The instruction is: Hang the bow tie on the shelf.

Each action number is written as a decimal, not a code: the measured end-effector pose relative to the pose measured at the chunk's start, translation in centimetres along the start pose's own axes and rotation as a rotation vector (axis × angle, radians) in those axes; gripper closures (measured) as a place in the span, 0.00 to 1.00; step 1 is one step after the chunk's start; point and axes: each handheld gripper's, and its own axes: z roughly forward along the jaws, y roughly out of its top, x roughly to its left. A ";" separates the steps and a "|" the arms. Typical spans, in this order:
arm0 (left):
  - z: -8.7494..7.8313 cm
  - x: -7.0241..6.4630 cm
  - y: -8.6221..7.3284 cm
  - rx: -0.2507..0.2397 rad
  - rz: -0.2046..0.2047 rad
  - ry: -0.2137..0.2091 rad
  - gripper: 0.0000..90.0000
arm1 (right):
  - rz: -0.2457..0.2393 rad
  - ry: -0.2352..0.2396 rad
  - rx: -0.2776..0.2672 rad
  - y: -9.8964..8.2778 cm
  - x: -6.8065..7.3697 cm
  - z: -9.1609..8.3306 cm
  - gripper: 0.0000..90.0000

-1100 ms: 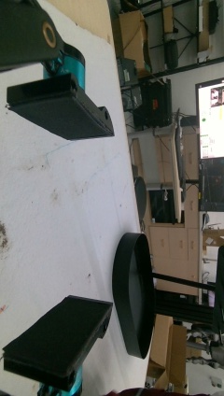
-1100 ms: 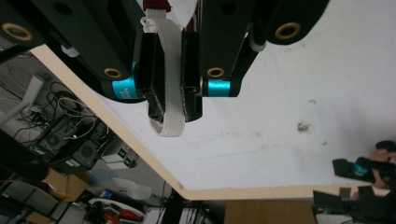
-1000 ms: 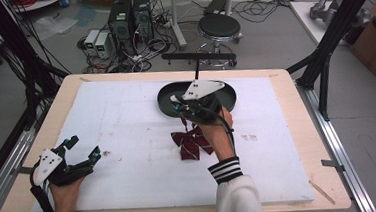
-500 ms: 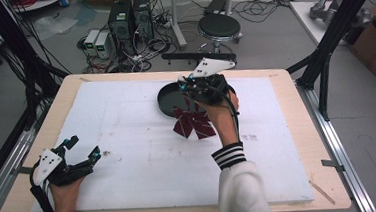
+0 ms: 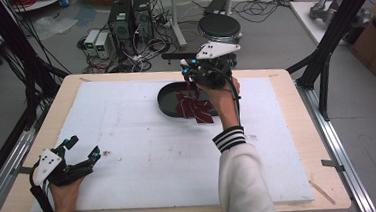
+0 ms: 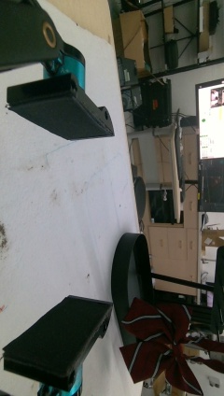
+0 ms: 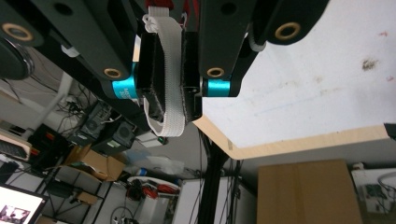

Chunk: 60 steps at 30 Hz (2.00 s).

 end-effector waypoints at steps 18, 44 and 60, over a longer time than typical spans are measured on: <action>0.0 0.0 0.0 0.002 -0.001 0.002 0.16 | 0.075 0.041 -0.051 1.6 -4.1 2.0 0.91; 0.0 0.0 0.0 0.007 0.000 0.002 0.16 | 0.073 0.011 0.009 1.9 -7.9 6.7 0.91; 0.0 0.0 0.0 0.007 0.001 0.002 0.16 | 0.044 -0.006 0.115 0.6 -8.4 8.1 0.91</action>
